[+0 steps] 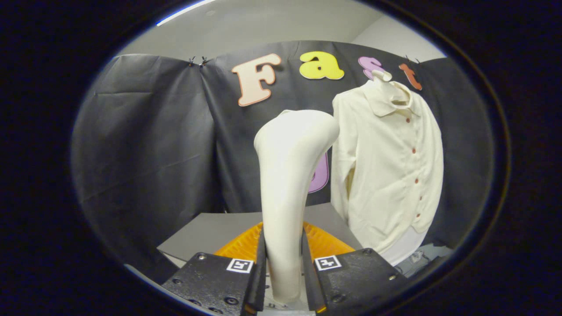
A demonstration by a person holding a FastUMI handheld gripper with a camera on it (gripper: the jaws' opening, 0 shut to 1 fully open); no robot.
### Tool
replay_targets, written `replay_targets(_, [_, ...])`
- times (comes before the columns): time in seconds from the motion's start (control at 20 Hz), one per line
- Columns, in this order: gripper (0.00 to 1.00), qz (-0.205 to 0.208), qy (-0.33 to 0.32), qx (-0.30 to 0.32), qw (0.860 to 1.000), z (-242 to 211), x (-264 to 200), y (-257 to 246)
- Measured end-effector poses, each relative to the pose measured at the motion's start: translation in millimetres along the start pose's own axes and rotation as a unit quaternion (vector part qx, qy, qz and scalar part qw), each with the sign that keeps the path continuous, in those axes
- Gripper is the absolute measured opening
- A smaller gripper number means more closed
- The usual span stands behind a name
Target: Iron the clothes twice with a garment steamer, once on the left side and once on the right side.
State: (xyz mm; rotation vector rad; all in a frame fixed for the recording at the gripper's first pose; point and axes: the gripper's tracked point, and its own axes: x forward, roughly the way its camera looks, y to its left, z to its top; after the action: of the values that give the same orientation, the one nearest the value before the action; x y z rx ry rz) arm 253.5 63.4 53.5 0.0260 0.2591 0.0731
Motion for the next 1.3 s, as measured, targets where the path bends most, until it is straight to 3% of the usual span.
replay_targets(0.35, [0.37, -0.058, -0.034, -0.023, 0.997, 39.2, 3.5, -78.7])
replay_targets(0.65, [0.37, -0.137, -0.039, 0.003, 0.99, 59.2, 54.6, -170.7])
replay_targets(0.8, [0.37, -0.155, -0.03, 0.011, 0.987, 58.1, 80.7, -200.5])
replay_targets(1.0, [0.37, -0.15, -0.033, 0.008, 0.988, 62.5, 108.0, -215.8])
replay_targets(1.3, [0.37, -0.121, -0.049, 0.062, 0.989, 61.0, 123.1, -214.6])
